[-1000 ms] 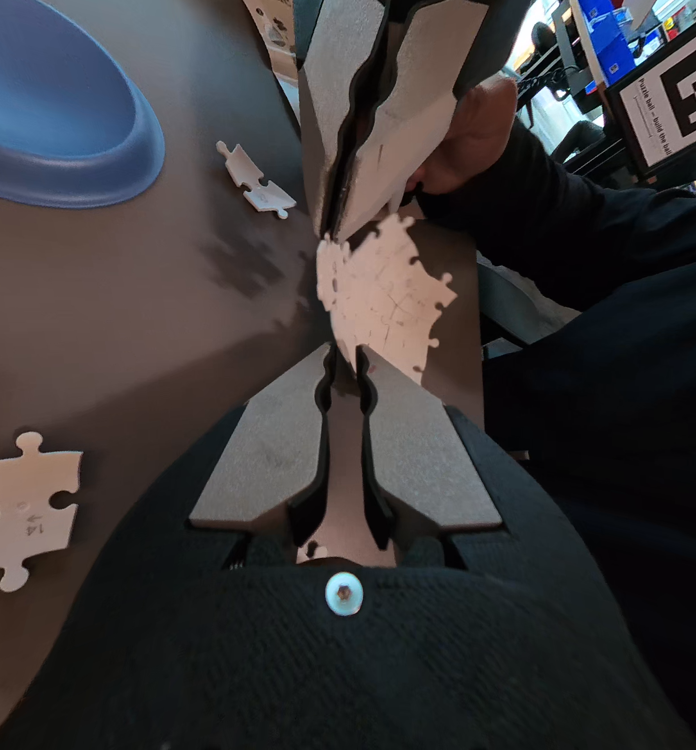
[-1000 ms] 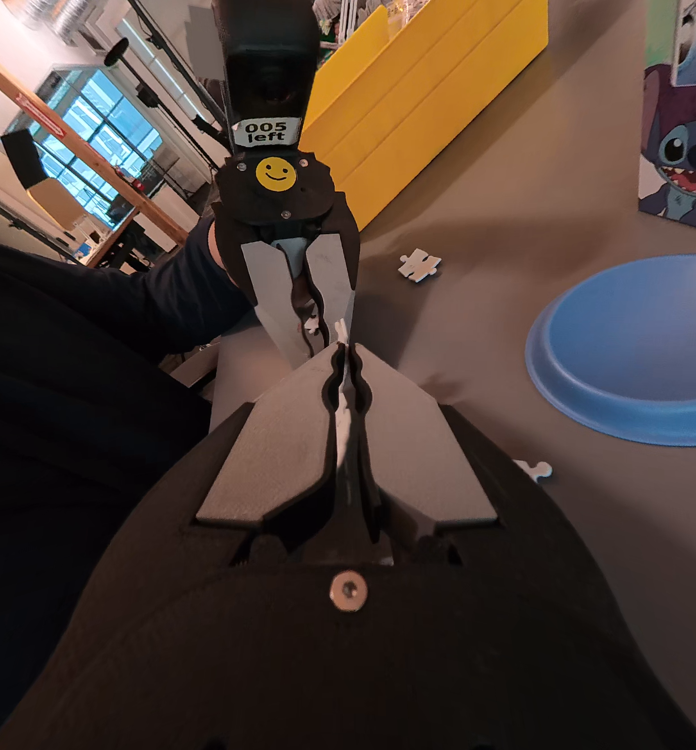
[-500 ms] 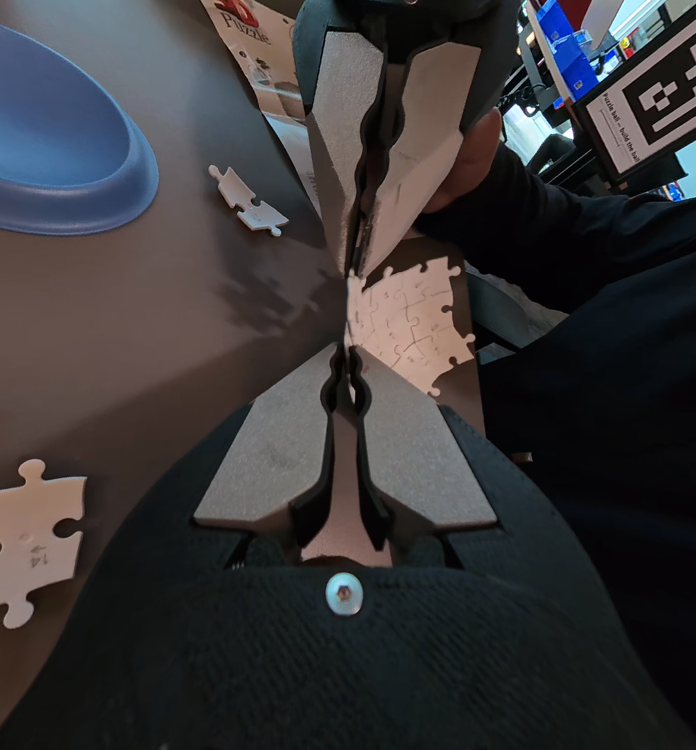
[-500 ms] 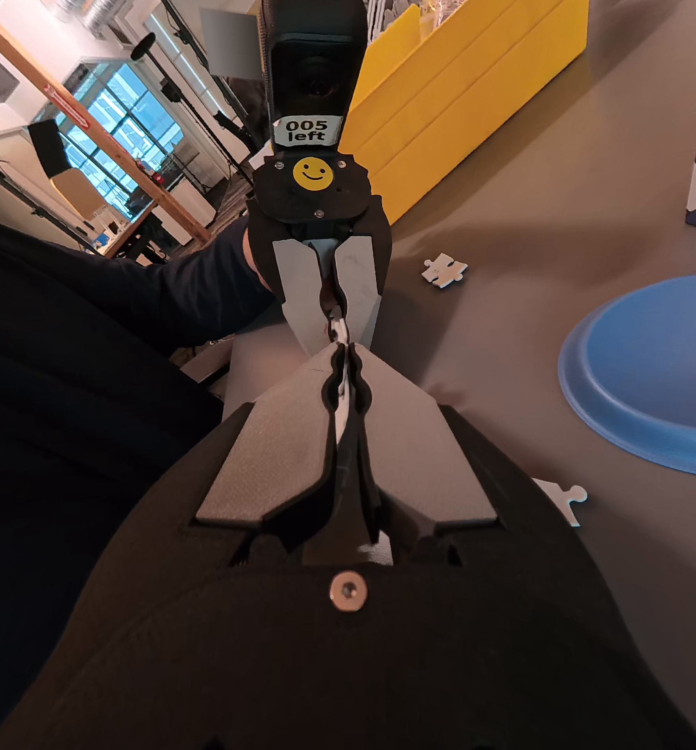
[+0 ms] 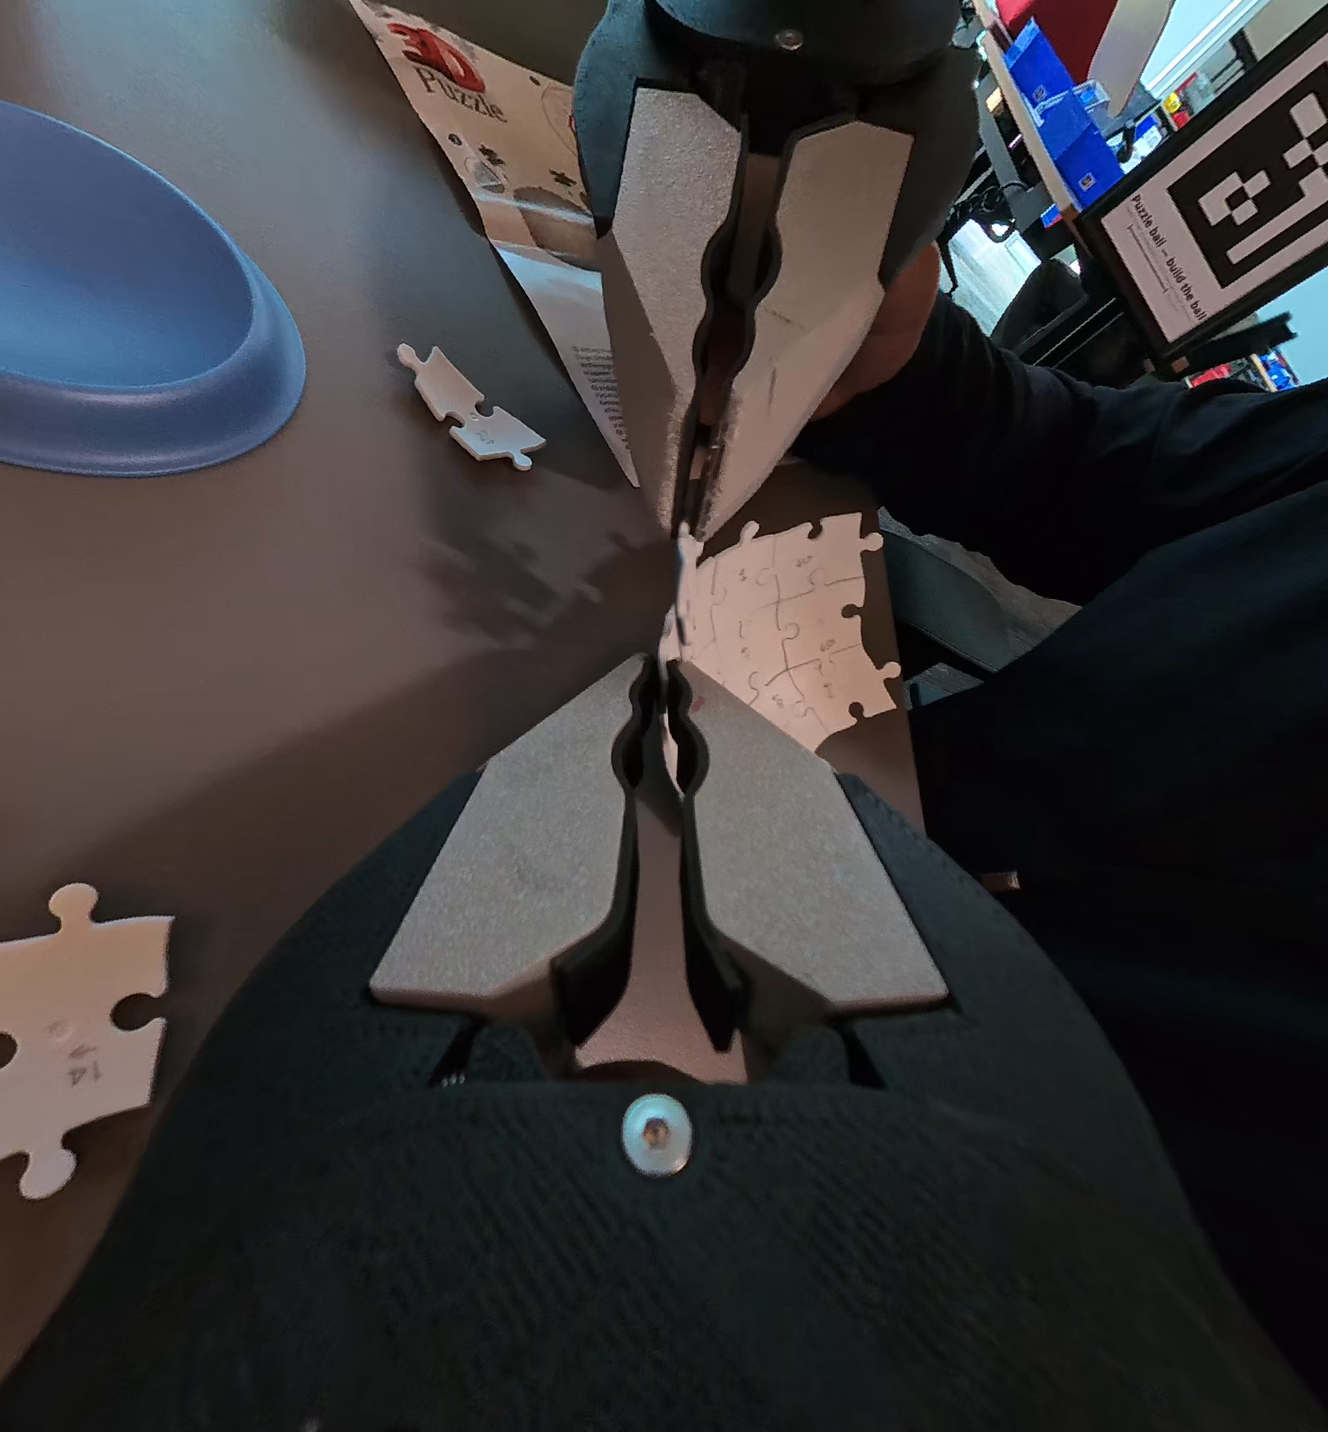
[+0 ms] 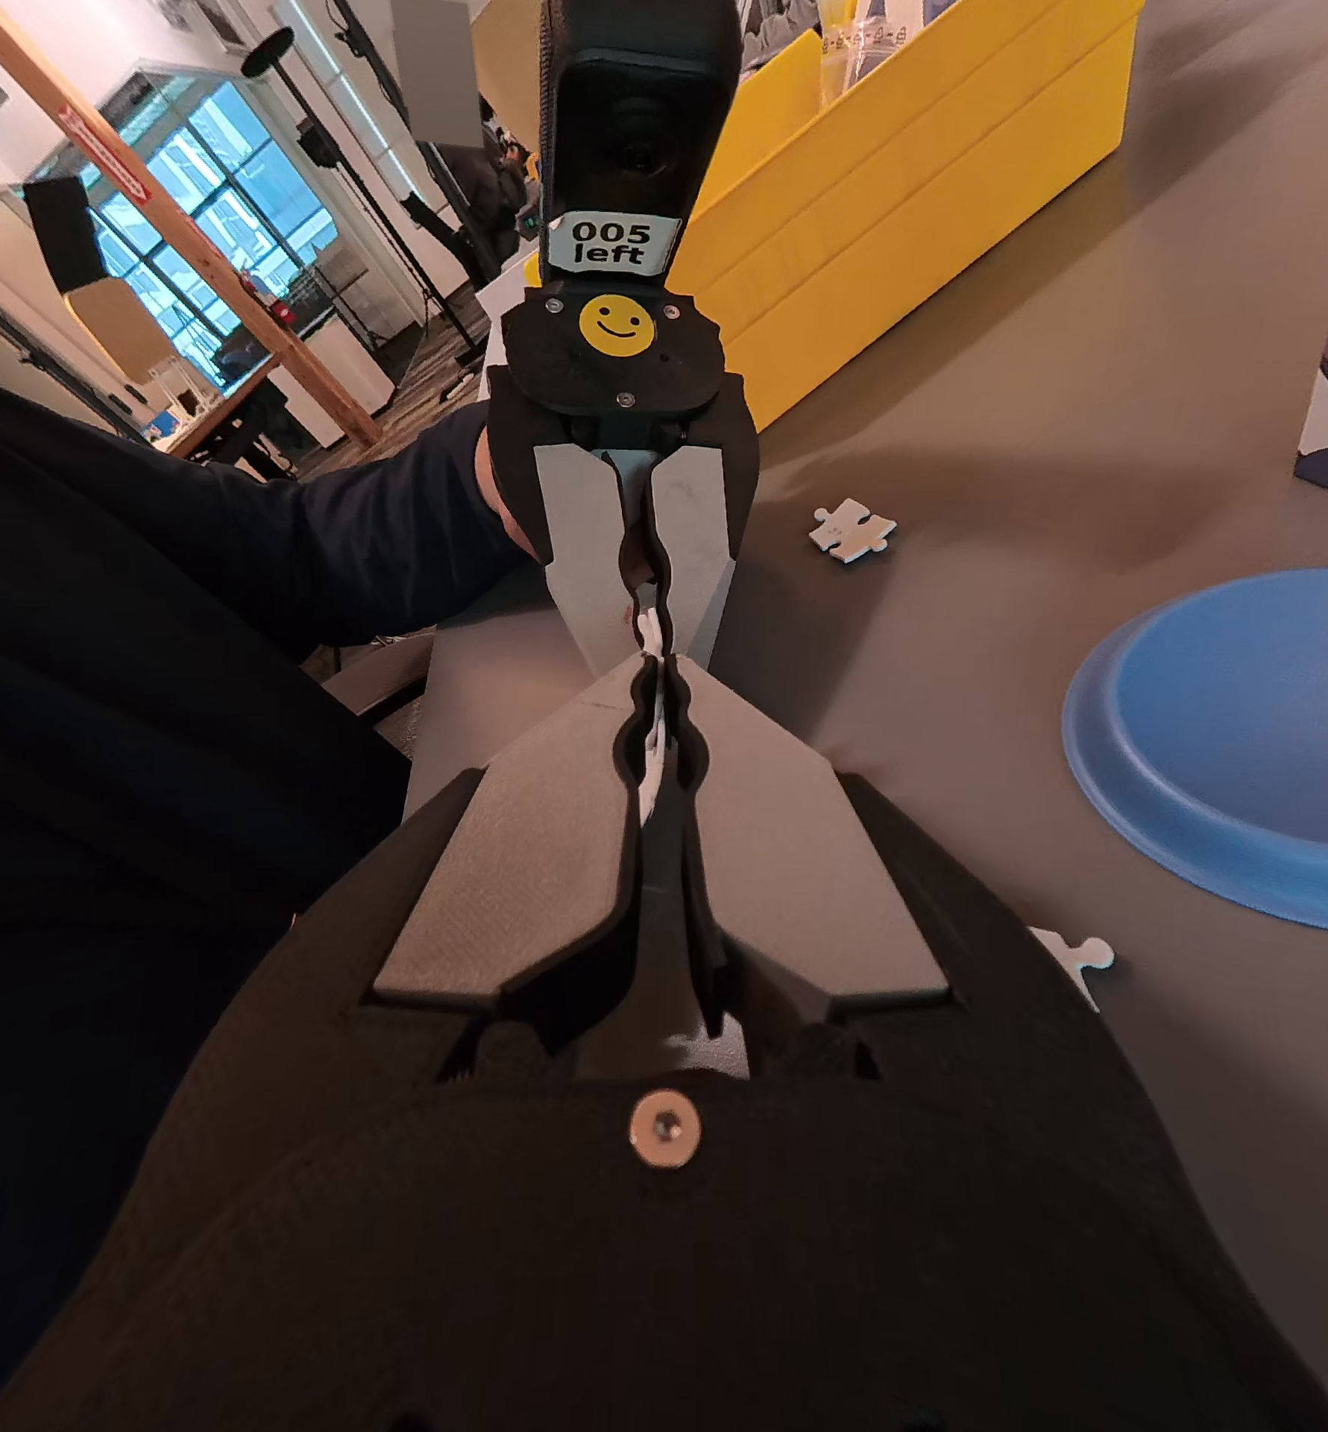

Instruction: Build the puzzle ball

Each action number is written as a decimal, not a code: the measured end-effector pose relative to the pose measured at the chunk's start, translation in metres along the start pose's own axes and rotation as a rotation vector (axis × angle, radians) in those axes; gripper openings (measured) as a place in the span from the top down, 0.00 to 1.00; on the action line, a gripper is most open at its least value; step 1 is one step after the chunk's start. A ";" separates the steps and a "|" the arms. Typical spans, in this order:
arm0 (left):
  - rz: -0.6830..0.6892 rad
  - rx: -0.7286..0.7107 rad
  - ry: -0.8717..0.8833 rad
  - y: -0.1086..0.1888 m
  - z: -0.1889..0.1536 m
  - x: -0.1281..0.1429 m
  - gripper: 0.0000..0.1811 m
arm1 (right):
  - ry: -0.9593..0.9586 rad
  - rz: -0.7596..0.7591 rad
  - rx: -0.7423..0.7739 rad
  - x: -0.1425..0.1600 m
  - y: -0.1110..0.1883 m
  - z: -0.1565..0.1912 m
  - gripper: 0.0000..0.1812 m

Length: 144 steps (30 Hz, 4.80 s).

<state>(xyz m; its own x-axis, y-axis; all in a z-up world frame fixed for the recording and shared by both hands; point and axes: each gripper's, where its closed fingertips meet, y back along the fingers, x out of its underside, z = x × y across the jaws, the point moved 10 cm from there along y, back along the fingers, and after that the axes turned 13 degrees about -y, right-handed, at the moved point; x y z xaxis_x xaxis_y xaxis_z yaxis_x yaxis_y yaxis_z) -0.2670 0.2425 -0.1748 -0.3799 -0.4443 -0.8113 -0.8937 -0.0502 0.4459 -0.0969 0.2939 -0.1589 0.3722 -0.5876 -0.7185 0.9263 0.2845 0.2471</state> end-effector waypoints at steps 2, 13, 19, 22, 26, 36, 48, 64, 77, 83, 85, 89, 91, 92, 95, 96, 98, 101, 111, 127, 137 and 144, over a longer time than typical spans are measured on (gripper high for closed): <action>-0.001 0.009 0.004 0.000 0.000 0.000 1.00 | 0.000 0.003 0.000 0.000 0.000 0.000 1.00; -0.024 0.041 0.029 0.000 0.000 0.000 1.00 | 0.052 0.005 0.042 0.001 0.002 0.003 1.00; -0.024 0.048 0.037 -0.001 0.001 0.000 1.00 | 0.079 0.014 0.061 0.002 0.002 0.004 1.00; -0.022 0.051 0.043 -0.001 0.001 0.000 0.99 | 0.109 0.013 0.086 0.002 0.002 0.005 1.00; -0.017 0.056 0.057 -0.001 0.002 0.001 0.99 | 0.177 0.015 0.124 0.002 0.001 0.010 1.00; 0.040 0.015 0.057 -0.005 0.001 0.003 0.98 | 0.218 0.034 0.172 0.005 -0.001 0.010 1.00; 0.052 -0.012 0.041 -0.005 -0.001 0.002 0.97 | 0.197 0.012 0.167 0.005 0.001 0.011 1.00; 0.045 -0.056 0.131 -0.003 -0.002 0.008 0.93 | 0.178 0.002 0.160 0.006 0.004 0.012 1.00; 0.028 -0.025 0.128 -0.012 -0.001 0.002 0.96 | 0.172 -0.003 0.149 0.007 0.005 0.012 1.00; 0.019 -0.026 0.099 -0.013 -0.003 0.000 1.00 | 0.170 -0.008 0.155 0.007 0.007 0.012 1.00; 0.019 -0.029 0.130 -0.012 -0.002 0.003 1.00 | 0.166 -0.015 0.158 0.006 0.008 0.011 1.00; 0.020 -0.053 0.149 -0.008 -0.003 0.006 0.98 | 0.155 -0.028 0.155 0.005 0.011 0.011 1.00; 0.014 -0.049 0.151 -0.008 -0.003 0.006 0.98 | 0.156 -0.028 0.153 0.005 0.011 0.011 1.00; 0.017 -0.049 0.152 -0.008 -0.002 0.005 0.97 | 0.157 -0.026 0.153 0.005 0.010 0.012 1.00; 0.024 -0.042 0.154 -0.011 -0.001 0.004 0.96 | 0.163 -0.024 0.155 0.006 0.010 0.012 1.00; 0.026 -0.038 0.153 -0.012 -0.001 0.003 0.97 | 0.163 -0.025 0.155 0.006 0.010 0.013 1.00; 0.036 -0.033 0.144 -0.014 -0.002 0.003 0.99 | 0.163 -0.030 0.152 0.005 0.011 0.013 1.00; 0.035 -0.033 0.137 -0.014 -0.004 0.003 1.00 | 0.163 -0.032 0.150 0.005 0.012 0.013 1.00; -0.008 -0.028 0.134 -0.013 -0.005 0.003 1.00 | 0.153 -0.005 0.149 0.007 0.005 0.011 1.00; -0.134 0.049 0.144 -0.003 -0.004 0.001 1.00 | 0.132 -0.064 0.076 0.003 0.009 0.013 1.00; -0.148 0.051 0.148 -0.002 -0.004 0.001 0.99 | 0.162 -0.068 0.119 0.003 0.009 0.012 1.00; -0.152 0.052 0.160 -0.002 -0.003 0.001 0.97 | 0.200 -0.062 0.147 0.004 0.008 0.014 1.00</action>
<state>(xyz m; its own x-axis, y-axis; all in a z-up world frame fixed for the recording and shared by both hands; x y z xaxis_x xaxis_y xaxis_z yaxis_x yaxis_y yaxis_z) -0.2653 0.2395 -0.1753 -0.2006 -0.5715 -0.7957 -0.9506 -0.0830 0.2993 -0.0872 0.2833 -0.1505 0.3087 -0.4352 -0.8458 0.9511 0.1312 0.2797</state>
